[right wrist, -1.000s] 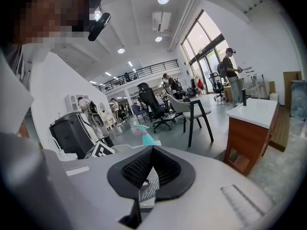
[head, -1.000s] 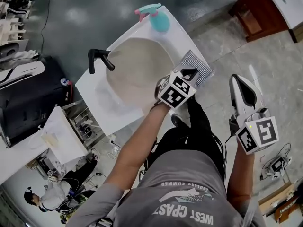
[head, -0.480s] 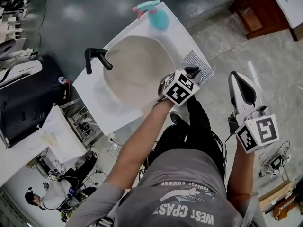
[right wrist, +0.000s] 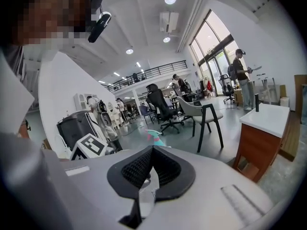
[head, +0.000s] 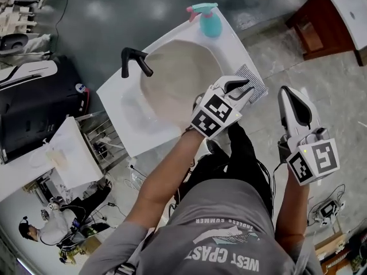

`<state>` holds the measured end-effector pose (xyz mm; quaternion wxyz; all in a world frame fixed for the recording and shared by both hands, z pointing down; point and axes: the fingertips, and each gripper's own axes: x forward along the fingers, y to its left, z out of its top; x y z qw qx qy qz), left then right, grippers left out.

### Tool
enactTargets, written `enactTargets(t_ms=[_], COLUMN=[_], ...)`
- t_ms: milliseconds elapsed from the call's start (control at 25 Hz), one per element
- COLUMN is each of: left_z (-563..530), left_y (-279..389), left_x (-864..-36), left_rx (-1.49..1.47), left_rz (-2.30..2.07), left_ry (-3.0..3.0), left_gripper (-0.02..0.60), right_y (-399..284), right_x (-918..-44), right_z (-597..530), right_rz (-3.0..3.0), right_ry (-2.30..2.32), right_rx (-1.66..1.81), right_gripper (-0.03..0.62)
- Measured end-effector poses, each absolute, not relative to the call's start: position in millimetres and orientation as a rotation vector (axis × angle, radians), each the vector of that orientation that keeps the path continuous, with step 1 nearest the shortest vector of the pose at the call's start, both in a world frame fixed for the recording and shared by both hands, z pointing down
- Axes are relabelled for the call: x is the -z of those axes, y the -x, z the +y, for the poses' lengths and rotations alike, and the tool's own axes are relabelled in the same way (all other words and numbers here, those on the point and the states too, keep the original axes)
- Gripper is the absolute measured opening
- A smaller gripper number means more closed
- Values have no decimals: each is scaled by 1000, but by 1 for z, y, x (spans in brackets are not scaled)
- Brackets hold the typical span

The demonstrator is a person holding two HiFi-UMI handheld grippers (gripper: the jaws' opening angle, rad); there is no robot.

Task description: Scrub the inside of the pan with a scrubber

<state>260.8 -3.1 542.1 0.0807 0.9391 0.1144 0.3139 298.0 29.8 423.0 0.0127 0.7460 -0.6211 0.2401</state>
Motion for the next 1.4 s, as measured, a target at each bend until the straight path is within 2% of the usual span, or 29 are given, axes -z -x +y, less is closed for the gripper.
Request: enactTargets(t_ms=[280, 720, 1040, 1400], left_z=[-47, -77, -63, -42], left_y=[-200, -38, 96, 219], left_x=[-410, -268, -218, -214], left_rx=[-629, -338, -346, -358], left_rz=[117, -372, -756, -1095], left_ry=[-2975, -3126, -3102, -3007], left_gripper=[2, 2, 2, 2], right_y=[-248, -134, -38, 50], right_x=[-365, -273, -212, -195], right_z=[0, -30, -17, -5], right_rz=[-2112, -2394, -2551, -2649], right_ry=[-2185, -1855, -1594, -1395], right_rx=[-585, -316, -152, -75], right_gripper=[2, 0, 0, 0])
